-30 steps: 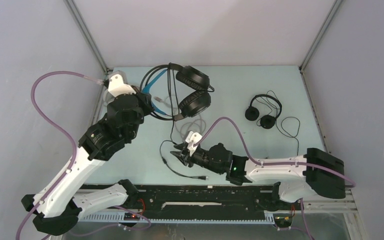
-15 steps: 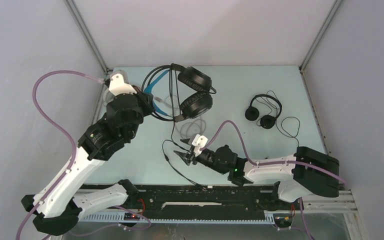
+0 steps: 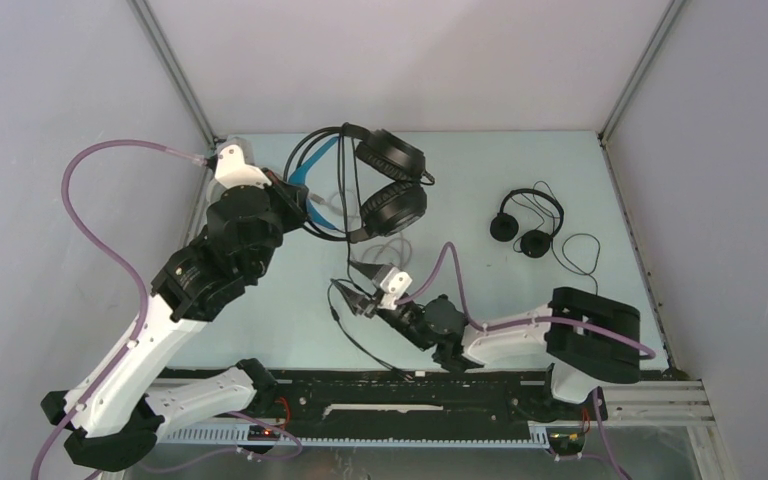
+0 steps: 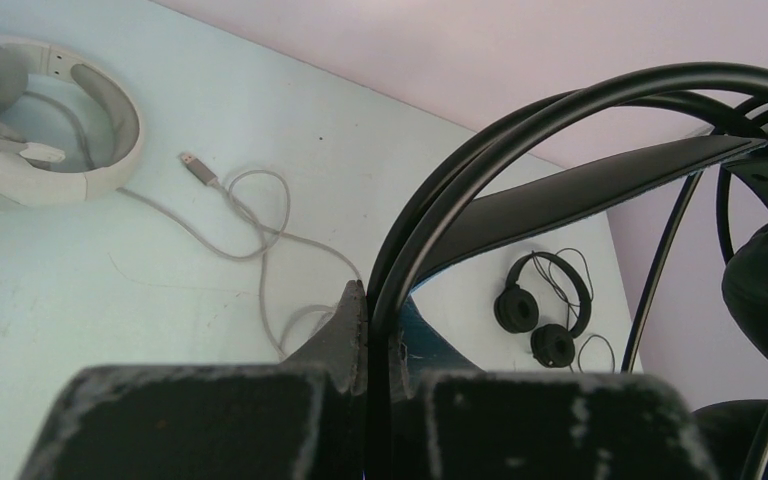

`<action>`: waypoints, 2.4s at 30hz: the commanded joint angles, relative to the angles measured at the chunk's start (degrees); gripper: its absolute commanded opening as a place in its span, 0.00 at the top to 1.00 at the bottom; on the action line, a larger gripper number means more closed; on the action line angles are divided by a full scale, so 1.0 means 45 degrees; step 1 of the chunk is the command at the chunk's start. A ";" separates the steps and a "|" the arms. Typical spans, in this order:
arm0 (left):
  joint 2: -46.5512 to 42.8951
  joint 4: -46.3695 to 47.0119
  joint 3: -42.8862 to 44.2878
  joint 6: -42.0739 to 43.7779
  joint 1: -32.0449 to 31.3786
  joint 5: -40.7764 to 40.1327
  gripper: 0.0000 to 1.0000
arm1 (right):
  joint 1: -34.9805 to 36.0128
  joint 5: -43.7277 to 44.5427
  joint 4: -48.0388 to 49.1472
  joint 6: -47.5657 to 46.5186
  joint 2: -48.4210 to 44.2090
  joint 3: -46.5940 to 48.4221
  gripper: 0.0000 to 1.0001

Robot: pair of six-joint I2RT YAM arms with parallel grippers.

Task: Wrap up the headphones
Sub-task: Wrap the headphones cable around the headphones.

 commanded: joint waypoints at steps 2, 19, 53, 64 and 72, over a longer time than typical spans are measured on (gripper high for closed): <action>-0.0175 0.1400 0.0920 -0.0958 0.0059 0.0409 1.00 | 0.0243 0.3848 0.2159 -0.1810 0.1270 0.2162 0.52; -0.0011 0.0582 0.3282 -0.0229 0.0136 0.0790 1.00 | -0.0768 0.5747 0.2515 -0.0935 0.1428 0.0528 0.83; 0.0485 -0.0571 0.4568 0.1233 0.1045 0.5970 1.00 | -0.5781 -0.1191 -0.1198 0.4947 -0.3198 -0.3807 0.79; -0.0230 0.0086 0.1666 0.7680 0.1445 0.9819 1.00 | -0.7751 -0.3746 -0.6416 0.6569 -0.7374 -0.3413 0.92; -0.2006 0.2492 -0.2611 1.1269 0.1423 1.1297 1.00 | -0.8528 -0.5503 -1.1414 0.7390 -0.9301 -0.1821 0.92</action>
